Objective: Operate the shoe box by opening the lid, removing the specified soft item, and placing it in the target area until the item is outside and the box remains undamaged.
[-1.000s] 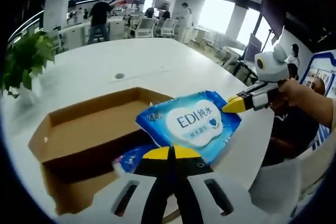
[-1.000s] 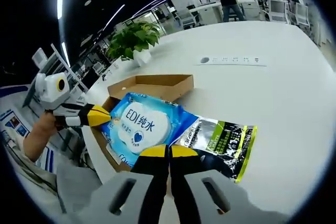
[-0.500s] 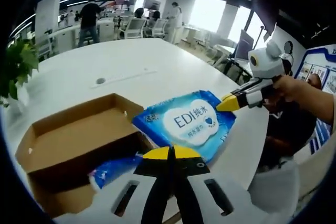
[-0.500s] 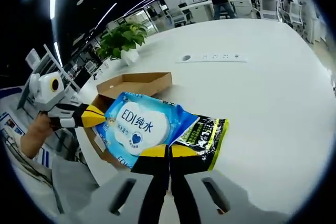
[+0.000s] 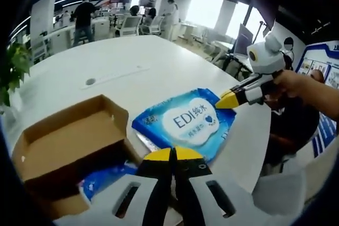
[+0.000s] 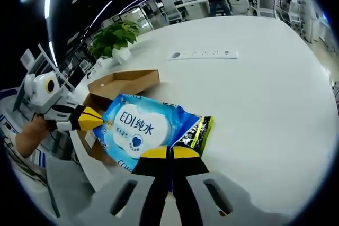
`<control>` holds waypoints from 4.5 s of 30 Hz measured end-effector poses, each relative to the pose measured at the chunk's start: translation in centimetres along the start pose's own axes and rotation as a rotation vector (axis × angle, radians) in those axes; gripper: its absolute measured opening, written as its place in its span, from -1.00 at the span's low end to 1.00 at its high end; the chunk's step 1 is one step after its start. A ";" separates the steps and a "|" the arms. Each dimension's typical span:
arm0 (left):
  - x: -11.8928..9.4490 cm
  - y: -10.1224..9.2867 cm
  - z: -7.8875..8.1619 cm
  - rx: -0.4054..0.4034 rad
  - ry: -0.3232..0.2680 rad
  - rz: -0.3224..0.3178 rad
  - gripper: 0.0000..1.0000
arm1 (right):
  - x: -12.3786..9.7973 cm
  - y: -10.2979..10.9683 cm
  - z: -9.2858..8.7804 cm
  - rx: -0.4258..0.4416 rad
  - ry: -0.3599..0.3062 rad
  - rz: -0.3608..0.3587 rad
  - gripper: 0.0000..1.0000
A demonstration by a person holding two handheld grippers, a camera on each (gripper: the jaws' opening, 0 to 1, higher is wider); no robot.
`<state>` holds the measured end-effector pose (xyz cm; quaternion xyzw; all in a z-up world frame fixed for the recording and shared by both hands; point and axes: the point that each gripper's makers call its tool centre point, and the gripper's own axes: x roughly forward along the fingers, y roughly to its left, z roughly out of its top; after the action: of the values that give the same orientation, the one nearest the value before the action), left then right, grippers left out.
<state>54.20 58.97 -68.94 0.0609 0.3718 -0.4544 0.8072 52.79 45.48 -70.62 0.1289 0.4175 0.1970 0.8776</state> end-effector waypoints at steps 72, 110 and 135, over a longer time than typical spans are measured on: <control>4.5 1.3 -1.6 0.288 0.178 0.014 -0.80 | 3.2 -4.7 -1.0 -0.048 -0.073 -0.176 -0.77; -11.0 6.8 -3.5 0.208 0.053 0.098 -0.47 | -0.7 11.6 3.1 -0.593 -0.082 0.044 -0.46; -6.4 6.8 -7.6 0.504 0.231 -0.214 -0.52 | 9.4 18.3 2.6 -0.808 0.008 0.187 -0.68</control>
<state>53.42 70.63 -71.80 0.2713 0.3408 -0.6049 0.6666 55.85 65.84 -68.22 -0.1894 0.2965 0.4242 0.8344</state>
